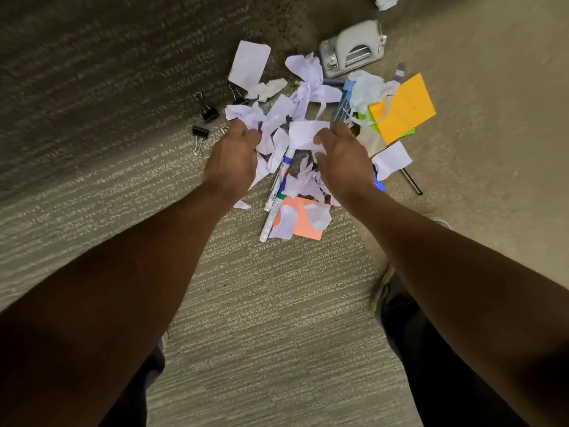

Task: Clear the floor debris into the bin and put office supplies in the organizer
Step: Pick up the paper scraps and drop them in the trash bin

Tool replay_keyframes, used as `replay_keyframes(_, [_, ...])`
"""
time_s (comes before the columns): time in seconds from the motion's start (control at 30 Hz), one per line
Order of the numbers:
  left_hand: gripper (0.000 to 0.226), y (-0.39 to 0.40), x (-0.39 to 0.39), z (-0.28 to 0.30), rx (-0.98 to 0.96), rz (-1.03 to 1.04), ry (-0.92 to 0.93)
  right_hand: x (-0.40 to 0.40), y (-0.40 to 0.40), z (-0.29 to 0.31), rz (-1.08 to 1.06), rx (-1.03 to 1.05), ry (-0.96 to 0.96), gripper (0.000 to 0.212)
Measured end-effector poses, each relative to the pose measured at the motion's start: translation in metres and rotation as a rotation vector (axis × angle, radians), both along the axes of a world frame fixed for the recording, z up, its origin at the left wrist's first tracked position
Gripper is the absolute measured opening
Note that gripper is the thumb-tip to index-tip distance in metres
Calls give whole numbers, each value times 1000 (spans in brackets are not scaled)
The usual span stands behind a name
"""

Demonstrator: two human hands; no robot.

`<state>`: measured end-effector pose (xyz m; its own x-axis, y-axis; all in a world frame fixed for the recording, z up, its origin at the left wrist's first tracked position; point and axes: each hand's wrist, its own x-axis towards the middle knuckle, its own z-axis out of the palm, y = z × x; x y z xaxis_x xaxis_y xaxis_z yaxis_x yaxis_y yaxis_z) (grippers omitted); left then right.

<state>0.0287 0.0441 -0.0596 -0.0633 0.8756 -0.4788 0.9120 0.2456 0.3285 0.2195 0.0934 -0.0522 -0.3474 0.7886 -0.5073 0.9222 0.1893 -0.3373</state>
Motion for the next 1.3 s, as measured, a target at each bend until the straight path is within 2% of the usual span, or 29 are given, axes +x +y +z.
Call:
replay_keyframes(0.1, [16,-6,-3,1,21,-1,-42,2,-1,3,-85,12,109,24])
replay_keyframes(0.2, [21,-16,-4,3,87,75,-37,5,-4,7,-169,32,152,20])
replay_keyframes(0.23, [28,-20,-3,3,76,100,-36,6,-5,8,-198,35,148,19])
replay_keyframes(0.3, [58,-28,-1,2,-39,113,-36,9,-9,9,-260,34,132,18])
replay_keyframes(0.37, [84,-36,3,1,-147,6,31,12,-13,10,-305,35,131,18])
replay_keyframes(0.4, [87,-40,6,0,-166,-51,72,13,-15,10,-316,33,130,19])
replay_keyframes(0.53, [67,-44,10,-4,-124,-60,111,16,-18,13,-318,45,118,21])
replay_keyframes(0.63, [53,-43,8,-3,-90,-24,15,19,-13,15,-382,63,132,18])
replay_keyframes(0.77, [33,-38,3,6,12,204,-160,19,-5,22,-529,2,131,15])
replay_keyframes(0.93, [29,-35,-5,41,113,429,-354,7,1,47,-734,-157,260,10])
replay_keyframes(1.03, [28,-37,-13,70,182,588,-396,-12,4,74,-789,-212,362,11])
replay_keyframes(1.13, [30,-38,-37,104,224,750,-446,-45,9,105,-750,-227,448,14])
replay_keyframes(1.3, [31,-36,-107,177,413,855,-450,-128,16,170,-581,-221,608,14])
